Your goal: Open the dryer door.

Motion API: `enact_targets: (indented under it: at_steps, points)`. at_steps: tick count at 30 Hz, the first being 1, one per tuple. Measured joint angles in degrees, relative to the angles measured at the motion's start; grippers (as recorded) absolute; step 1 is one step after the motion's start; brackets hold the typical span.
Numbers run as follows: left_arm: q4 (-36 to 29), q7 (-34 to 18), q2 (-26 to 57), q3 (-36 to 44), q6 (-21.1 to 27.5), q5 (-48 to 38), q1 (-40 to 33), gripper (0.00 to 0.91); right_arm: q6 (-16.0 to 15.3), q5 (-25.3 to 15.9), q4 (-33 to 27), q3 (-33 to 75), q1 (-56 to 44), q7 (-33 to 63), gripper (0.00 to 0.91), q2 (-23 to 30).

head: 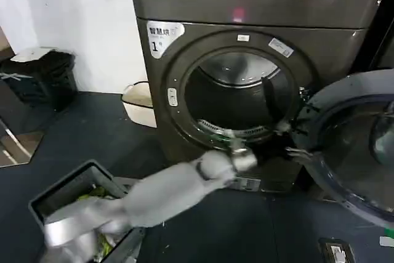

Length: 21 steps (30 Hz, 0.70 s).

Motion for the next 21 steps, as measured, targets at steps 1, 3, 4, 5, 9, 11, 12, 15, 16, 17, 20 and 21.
enact_targets:
  at_steps: [1, 3, 4, 5, 9, 11, 12, 15, 16, 17, 20, 21]
  points:
    - [-1.3, 0.0, 2.2, -0.1, 0.0, -0.4, -0.2, 0.907, 0.0, -0.1, -0.1, 0.2, 0.2, 0.2, 0.907, -0.1]
    - [-3.9, 0.1, 6.9, -0.1, 0.5, -1.9, -0.5, 0.907, 0.0, -0.7, -0.3, 0.7, 0.5, 0.8, 0.907, -0.4]
    - [-5.1, 0.3, 9.1, -0.1, 0.7, -2.7, -0.6, 0.907, 0.0, -1.3, -0.4, 0.9, 0.6, 0.9, 0.907, -0.6]
    - [-6.3, 0.5, 11.2, 0.0, 1.3, -3.6, -0.7, 0.907, 0.0, -2.0, -0.4, 1.1, 0.6, 0.9, 0.907, -0.7]
    - [-9.5, 2.0, 20.9, 1.3, 3.4, -1.6, -1.2, 0.907, -1.2, -2.6, -0.3, 1.9, 0.7, 1.1, 0.907, -1.4]
    - [-10.6, 3.7, 25.5, 1.8, 4.7, -2.2, -1.3, 0.907, -1.4, -2.6, -0.4, 2.2, 0.7, 1.1, 0.907, -1.8]
    - [-10.8, 4.3, 27.8, 1.9, 5.7, -1.4, -1.4, 0.907, -1.6, -2.7, -0.5, 2.2, 0.8, 1.1, 0.907, -2.0]
    - [-10.4, 5.8, 33.4, 1.3, 9.5, -0.8, -1.1, 0.907, -1.5, -3.9, -1.0, 2.0, 1.0, 0.6, 0.907, -2.5]
    - [-10.0, 6.2, 35.1, 1.3, 10.2, -0.5, -1.1, 0.907, -1.4, -4.8, -1.4, 2.0, 1.1, 0.6, 0.907, -2.7]
    - [-9.7, 7.0, 36.4, 1.2, 10.3, 0.1, -1.0, 0.907, -1.4, -5.7, -1.8, 2.0, 1.1, 0.6, 0.907, -3.1]
    - [-8.9, 8.7, 40.6, 1.2, 12.6, -0.8, -1.6, 0.907, -1.5, -6.6, -2.7, 1.7, 1.2, 0.5, 0.907, -3.8]
    - [-8.4, 9.3, 42.0, 1.2, 12.9, -1.2, -1.9, 0.907, -1.6, -6.8, -2.9, 1.6, 1.3, 0.6, 0.907, -4.0]
